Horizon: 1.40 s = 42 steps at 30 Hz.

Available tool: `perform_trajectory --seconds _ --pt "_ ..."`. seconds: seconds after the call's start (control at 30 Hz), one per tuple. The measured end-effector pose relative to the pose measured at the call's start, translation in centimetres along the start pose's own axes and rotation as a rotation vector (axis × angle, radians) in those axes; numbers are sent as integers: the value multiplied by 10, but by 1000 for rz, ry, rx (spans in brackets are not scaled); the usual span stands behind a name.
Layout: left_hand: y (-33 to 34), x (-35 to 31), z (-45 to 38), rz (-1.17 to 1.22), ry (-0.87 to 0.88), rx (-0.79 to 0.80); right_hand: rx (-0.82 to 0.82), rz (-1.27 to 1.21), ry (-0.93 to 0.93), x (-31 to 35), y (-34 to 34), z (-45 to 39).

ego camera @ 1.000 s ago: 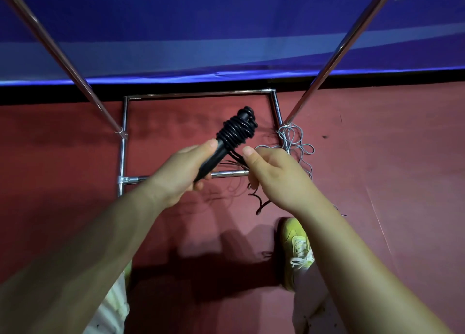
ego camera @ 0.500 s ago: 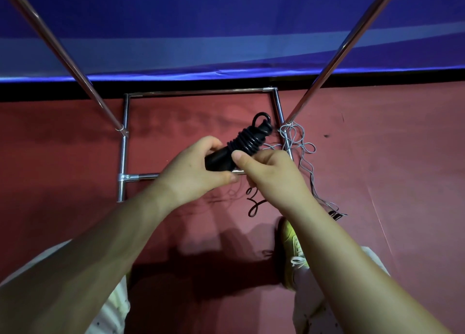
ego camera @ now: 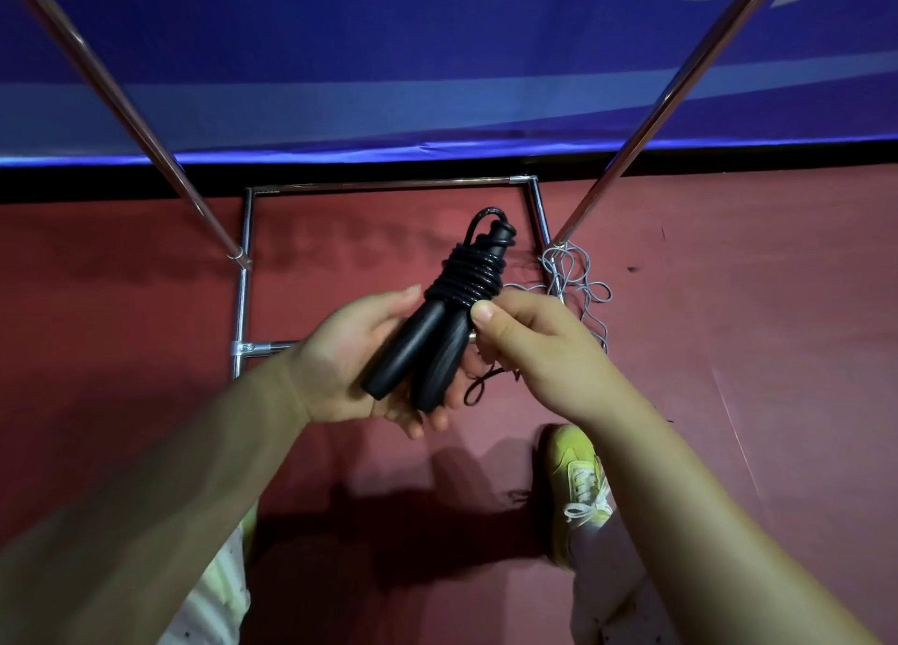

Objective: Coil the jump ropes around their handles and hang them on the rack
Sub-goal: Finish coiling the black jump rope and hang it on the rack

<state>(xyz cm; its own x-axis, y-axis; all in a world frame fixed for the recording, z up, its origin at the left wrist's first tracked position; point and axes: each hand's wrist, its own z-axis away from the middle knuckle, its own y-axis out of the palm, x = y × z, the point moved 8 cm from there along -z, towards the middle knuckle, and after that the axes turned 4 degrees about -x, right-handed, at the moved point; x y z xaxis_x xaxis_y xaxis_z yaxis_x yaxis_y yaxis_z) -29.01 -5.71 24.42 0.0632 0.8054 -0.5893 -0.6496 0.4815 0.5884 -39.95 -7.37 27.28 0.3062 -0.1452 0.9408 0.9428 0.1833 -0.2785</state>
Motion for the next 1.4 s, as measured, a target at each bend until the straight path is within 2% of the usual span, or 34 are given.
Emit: perform_trajectory --seconds 0.17,0.3,0.43,0.63,0.73,0.87,1.03,1.17,1.27,1.4 --pt "-2 -1 -3 -40 -22 -77 -51 178 92 -6 -3 0" --pt "-11 -1 -3 -145 -41 -227 -56 320 204 -12 0 3" --pt "-21 -3 -4 -236 0 -380 -134 373 232 -16 -4 3" --pt "-29 -11 -2 -369 84 -558 -172 186 247 -18 0 3" --pt "-36 -16 -2 -502 128 -642 -110 -3 366 -26 8 5" --pt "-40 -17 -2 -513 144 -653 -5 -219 505 -33 18 7" --pt "-39 -14 -5 -641 111 -602 -34 -75 376 -24 14 5" --pt "-31 -11 -7 -573 136 -502 -63 -79 295 -15 10 3" --pt "-13 -3 -7 -235 53 -362 -113 -145 263 -13 5 1" --pt "26 10 -6 243 -78 63 -36 -293 170 -6 7 1"
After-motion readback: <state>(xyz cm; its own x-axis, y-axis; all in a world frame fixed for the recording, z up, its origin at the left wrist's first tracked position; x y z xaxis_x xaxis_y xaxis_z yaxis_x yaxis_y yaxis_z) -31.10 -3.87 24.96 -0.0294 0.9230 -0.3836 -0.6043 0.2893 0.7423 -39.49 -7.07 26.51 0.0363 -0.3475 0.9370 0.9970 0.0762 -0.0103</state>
